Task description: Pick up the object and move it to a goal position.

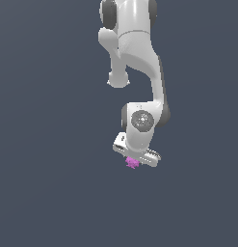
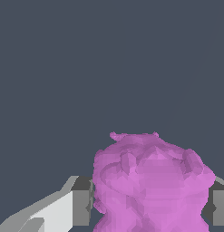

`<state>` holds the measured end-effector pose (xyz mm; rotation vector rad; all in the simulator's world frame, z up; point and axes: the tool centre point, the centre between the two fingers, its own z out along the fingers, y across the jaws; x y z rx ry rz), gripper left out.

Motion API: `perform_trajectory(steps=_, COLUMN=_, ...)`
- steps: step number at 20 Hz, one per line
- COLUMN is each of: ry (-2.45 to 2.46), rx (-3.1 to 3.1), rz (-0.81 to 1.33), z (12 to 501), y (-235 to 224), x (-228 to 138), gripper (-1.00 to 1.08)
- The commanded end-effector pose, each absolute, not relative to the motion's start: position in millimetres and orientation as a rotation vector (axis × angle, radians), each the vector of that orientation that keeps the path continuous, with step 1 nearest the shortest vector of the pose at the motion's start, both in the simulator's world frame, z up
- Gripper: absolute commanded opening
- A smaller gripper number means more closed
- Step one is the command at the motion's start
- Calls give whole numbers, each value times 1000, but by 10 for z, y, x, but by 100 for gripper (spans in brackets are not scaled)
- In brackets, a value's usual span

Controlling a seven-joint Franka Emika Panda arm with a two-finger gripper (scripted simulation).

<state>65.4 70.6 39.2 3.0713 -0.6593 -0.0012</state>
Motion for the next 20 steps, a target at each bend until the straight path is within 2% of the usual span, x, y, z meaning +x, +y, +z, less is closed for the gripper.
perform_trajectory(steps=1, ry=-659, rx=3072, rz=0, z=394, y=706, x=658, gripper=-100)
perform_trajectory(steps=12, ry=-659, rx=3072, rz=0, z=397, y=665, x=674, gripper=-100)
perform_trajectory(steps=20, ry=-659, rx=3072, rz=0, z=420, y=223, x=853, gripper=-100)
